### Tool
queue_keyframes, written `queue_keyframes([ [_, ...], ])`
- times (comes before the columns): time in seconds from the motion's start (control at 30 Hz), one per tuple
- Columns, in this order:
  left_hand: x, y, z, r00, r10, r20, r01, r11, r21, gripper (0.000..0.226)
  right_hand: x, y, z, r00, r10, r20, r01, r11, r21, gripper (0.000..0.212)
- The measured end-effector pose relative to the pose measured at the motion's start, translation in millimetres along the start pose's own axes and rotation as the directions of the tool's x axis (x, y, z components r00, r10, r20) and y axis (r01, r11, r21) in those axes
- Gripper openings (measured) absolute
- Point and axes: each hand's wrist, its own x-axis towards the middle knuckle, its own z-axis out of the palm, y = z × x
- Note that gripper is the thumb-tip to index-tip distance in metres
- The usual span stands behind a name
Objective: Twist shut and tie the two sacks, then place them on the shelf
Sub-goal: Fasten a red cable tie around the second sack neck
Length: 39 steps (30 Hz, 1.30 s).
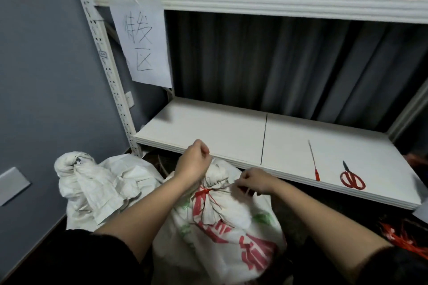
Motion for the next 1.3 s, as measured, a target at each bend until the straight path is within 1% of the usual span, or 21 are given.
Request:
queue_keyframes([
  [0.07, 12.0, 29.1, 8.8, 0.999, 0.032, 0.024, -0.031, 0.998, -0.054, 0.003, -3.7, 11.9, -30.7, 0.991, 0.010, -0.137, -0.017, 0.999, -0.049, 0.026],
  [0.1, 18.6, 43.8, 15.8, 0.997, 0.032, 0.067, -0.026, 0.996, -0.090, 0.005, -5.9, 19.3, -47.7, 0.980, 0.014, -0.197, -0.033, 0.995, -0.093, 0.022],
  [0.13, 25.4, 58.2, 25.3, 0.992, 0.033, 0.125, -0.017, 0.991, -0.130, 0.007, -8.4, 29.4, -65.1, 0.971, 0.031, -0.236, -0.056, 0.993, -0.100, 0.020],
  [0.2, 36.6, 82.7, 46.2, 0.970, 0.042, 0.241, -0.003, 0.987, -0.161, 0.011, -14.2, 53.3, -95.5, 0.958, 0.082, -0.274, -0.095, 0.995, -0.035, 0.021],
  [0.27, 48.5, 104.8, 73.7, 0.945, 0.057, 0.321, -0.008, 0.988, -0.151, 0.013, -18.9, 83.5, -122.0, 0.936, 0.123, -0.329, -0.128, 0.992, 0.005, 0.018],
  [0.4, 65.4, 135.7, 133.0, 0.916, 0.056, 0.397, -0.003, 0.991, -0.134, 0.012, -14.1, 148.2, -152.2, 0.886, 0.240, -0.396, -0.230, 0.970, 0.073, 0.010],
  [0.57, 91.3, 153.6, 221.9, 0.870, 0.033, 0.492, 0.019, 0.995, -0.100, 0.010, 21.1, 237.3, -167.2, 0.826, 0.377, -0.419, -0.315, 0.925, 0.211, 0.017],
  [0.7, 110.8, 149.4, 282.1, 0.849, -0.006, 0.529, 0.065, 0.994, -0.092, 0.009, 62.1, 296.0, -160.2, 0.765, 0.452, -0.458, -0.373, 0.892, 0.257, 0.017],
  [0.77, 121.4, 140.8, 308.7, 0.836, -0.042, 0.548, 0.115, 0.988, -0.099, 0.008, 84.6, 320.0, -149.6, 0.739, 0.479, -0.474, -0.434, 0.876, 0.209, 0.014],
  [0.83, 132.0, 129.5, 332.8, 0.825, -0.089, 0.558, 0.177, 0.978, -0.106, 0.009, 106.3, 342.9, -136.2, 0.727, 0.452, -0.517, -0.466, 0.878, 0.113, 0.027],
  [0.9, 138.5, 119.9, 348.0, 0.822, -0.127, 0.556, 0.207, 0.975, -0.083, 0.008, 124.6, 358.8, -124.0, 0.756, 0.384, -0.530, -0.469, 0.883, -0.028, 0.034],
  [0.97, 143.0, 114.1, 358.8, 0.824, -0.133, 0.551, 0.208, 0.975, -0.076, 0.009, 141.1, 370.6, -113.2, 0.787, 0.331, -0.520, -0.475, 0.864, -0.168, 0.042],
  [1.07, 145.3, 108.9, 369.4, 0.813, -0.123, 0.569, 0.201, 0.977, -0.077, 0.011, 154.6, 382.9, -98.9, 0.807, 0.267, -0.526, -0.476, 0.822, -0.313, 0.049],
  [1.17, 146.4, 105.6, 374.7, 0.808, -0.096, 0.581, 0.174, 0.981, -0.080, 0.012, 157.8, 388.5, -92.8, 0.789, 0.217, -0.574, -0.496, 0.777, -0.388, 0.045],
  [1.3, 147.8, 103.4, 372.2, 0.814, -0.092, 0.573, 0.171, 0.981, -0.086, 0.012, 151.5, 383.3, -93.2, 0.768, 0.200, -0.608, -0.506, 0.772, -0.385, 0.039],
])
